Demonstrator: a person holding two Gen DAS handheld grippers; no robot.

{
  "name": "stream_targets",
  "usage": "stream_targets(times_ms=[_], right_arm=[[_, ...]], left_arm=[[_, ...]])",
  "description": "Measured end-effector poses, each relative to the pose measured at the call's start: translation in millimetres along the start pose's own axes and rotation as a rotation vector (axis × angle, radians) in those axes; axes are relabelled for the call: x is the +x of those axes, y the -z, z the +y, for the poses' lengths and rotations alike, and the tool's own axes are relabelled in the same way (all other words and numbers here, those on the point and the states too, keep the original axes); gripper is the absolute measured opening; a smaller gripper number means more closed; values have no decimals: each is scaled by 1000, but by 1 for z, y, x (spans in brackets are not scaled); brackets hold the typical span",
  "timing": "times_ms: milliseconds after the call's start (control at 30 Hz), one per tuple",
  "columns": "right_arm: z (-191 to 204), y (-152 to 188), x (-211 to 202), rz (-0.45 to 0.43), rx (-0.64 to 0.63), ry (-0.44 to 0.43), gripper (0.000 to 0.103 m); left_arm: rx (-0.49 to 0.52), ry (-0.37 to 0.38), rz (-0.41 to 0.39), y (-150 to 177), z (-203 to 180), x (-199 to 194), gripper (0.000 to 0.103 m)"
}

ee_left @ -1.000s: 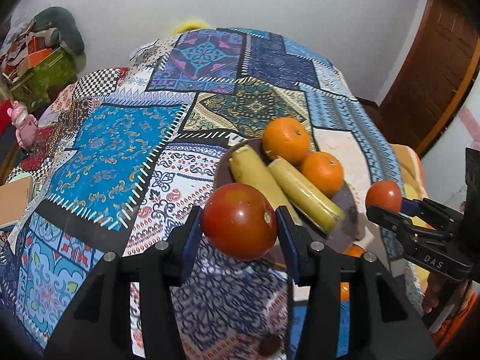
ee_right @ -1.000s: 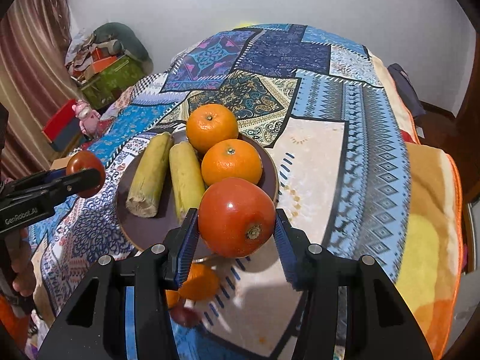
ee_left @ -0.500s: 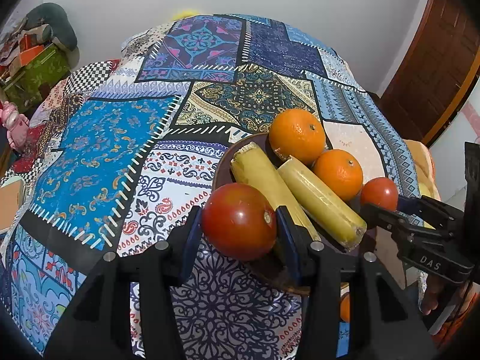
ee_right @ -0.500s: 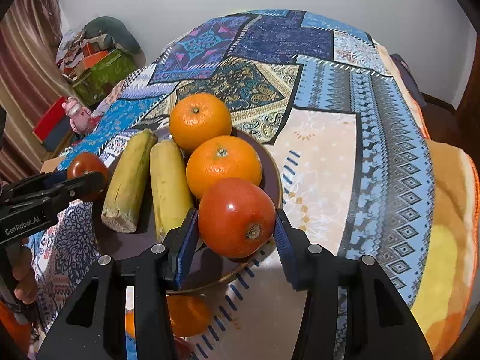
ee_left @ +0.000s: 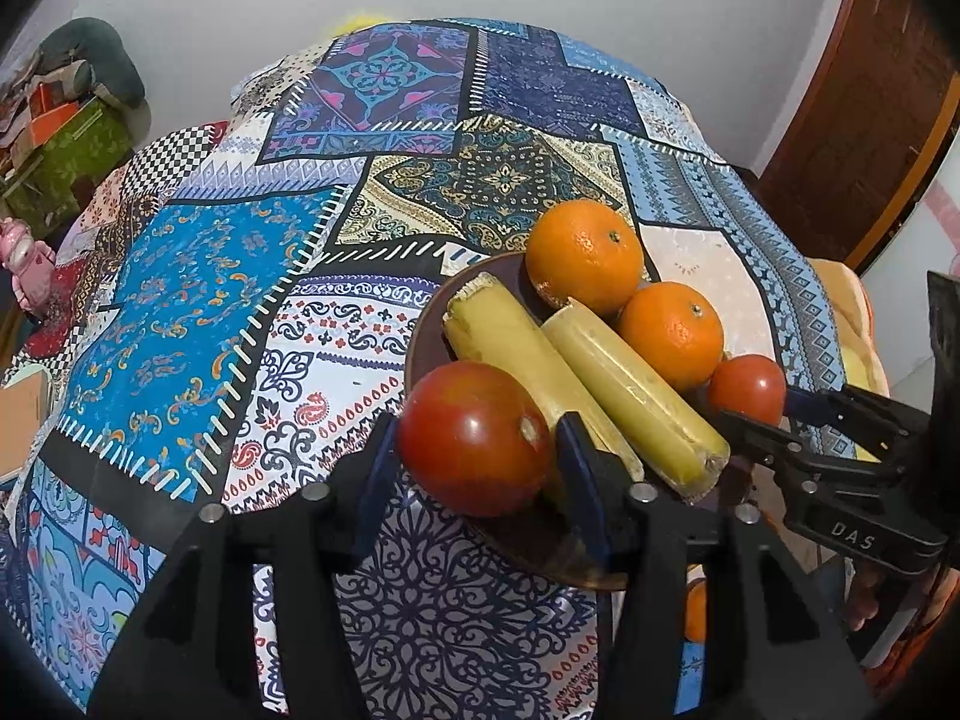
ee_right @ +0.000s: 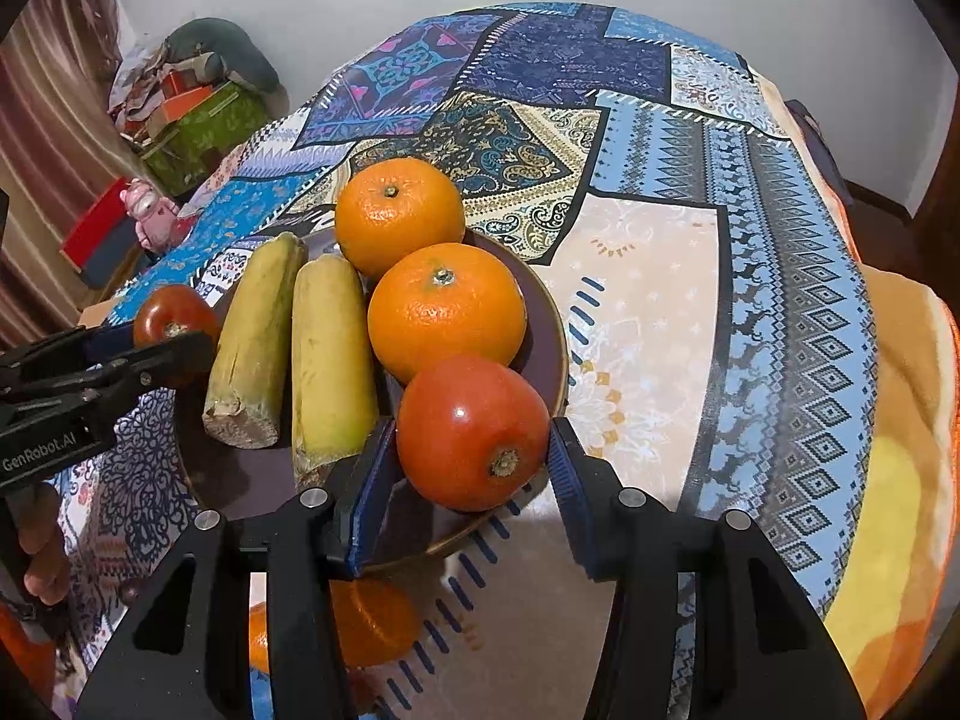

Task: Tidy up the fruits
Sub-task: 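Lower both tomatoes onto the purple plate and open both tools, then grasp a mandarin with the left tool while the right tool grasps another mandarin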

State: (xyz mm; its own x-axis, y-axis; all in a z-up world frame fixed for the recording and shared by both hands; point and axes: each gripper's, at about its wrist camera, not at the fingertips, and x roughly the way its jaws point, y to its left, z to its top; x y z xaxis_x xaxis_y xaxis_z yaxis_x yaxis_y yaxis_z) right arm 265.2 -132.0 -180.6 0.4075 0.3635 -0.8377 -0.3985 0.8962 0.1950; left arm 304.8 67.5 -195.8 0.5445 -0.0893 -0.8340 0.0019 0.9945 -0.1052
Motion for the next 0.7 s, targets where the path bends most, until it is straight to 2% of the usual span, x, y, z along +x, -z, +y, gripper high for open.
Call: stream_targets(times_ms=[133, 433, 700], right_arm=[[1, 2, -11, -23, -2, -1, 56], [2, 9, -43, -69, 6, -8, 56], [5, 33, -60, -70, 27, -23, 59]], left_arm=[[12, -6, -18, 1, -3, -8, 61], [10, 12, -64, 7, -8, -47, 63], [25, 24, -69, 32, -17, -71, 66]])
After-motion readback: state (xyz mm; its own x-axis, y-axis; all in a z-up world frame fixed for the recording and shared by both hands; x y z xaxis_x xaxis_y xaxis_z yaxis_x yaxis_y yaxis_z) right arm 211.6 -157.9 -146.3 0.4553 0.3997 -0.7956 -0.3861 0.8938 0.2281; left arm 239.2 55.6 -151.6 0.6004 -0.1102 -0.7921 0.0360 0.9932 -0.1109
